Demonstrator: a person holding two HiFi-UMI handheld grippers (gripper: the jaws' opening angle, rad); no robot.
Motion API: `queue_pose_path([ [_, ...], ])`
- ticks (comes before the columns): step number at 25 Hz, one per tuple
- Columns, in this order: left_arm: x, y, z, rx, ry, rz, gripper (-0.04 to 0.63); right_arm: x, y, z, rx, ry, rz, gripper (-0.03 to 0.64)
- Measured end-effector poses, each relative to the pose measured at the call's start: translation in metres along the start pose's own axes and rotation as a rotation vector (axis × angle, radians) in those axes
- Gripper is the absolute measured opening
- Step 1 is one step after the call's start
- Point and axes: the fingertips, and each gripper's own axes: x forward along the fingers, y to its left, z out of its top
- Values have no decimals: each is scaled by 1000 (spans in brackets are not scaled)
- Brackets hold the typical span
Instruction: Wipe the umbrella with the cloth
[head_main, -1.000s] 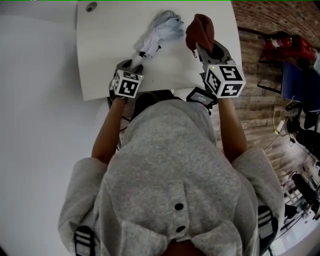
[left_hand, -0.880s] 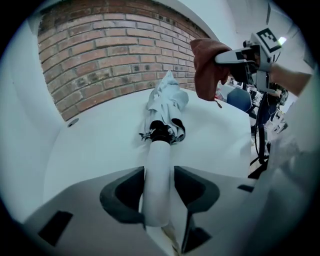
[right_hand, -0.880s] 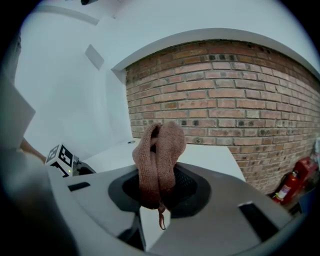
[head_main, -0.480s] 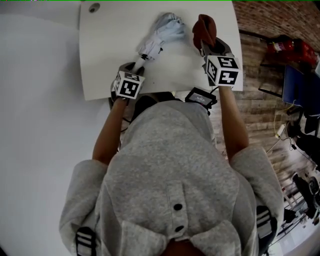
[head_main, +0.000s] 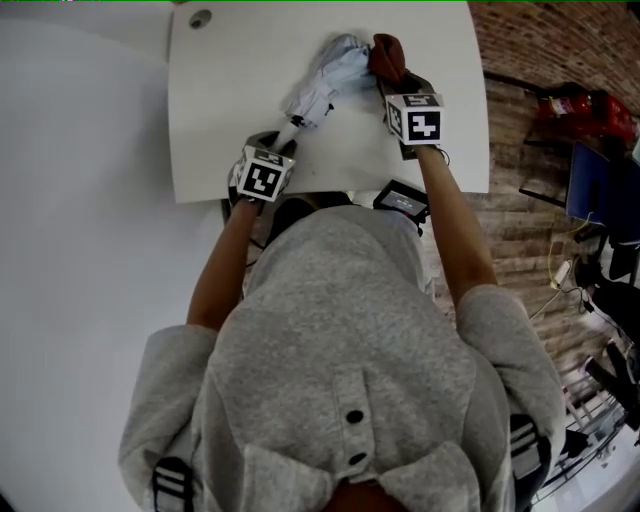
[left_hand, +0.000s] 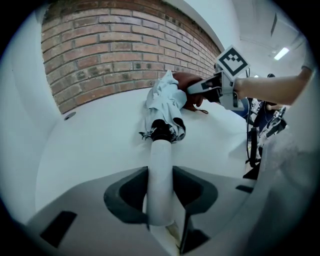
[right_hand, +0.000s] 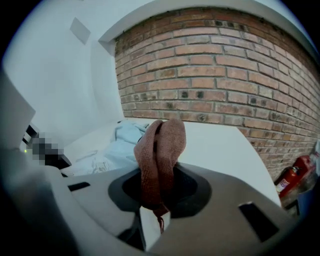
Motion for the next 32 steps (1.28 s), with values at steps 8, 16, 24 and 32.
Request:
queue_pose_path([
  [8,8,4,2,-2,-12,-14,156,27,34,-26,-9,92,101,92],
  [16,6,2,2,-4,-9,-20,156,22,63,-31,-54,137,157,94],
  [24,8,1,0,-12,-11,-21,156,19,110,-39,-116,172,261,94],
  [32,9,4,-2,-9,2,-1,156,12,152,-50,-136,190,336,94],
])
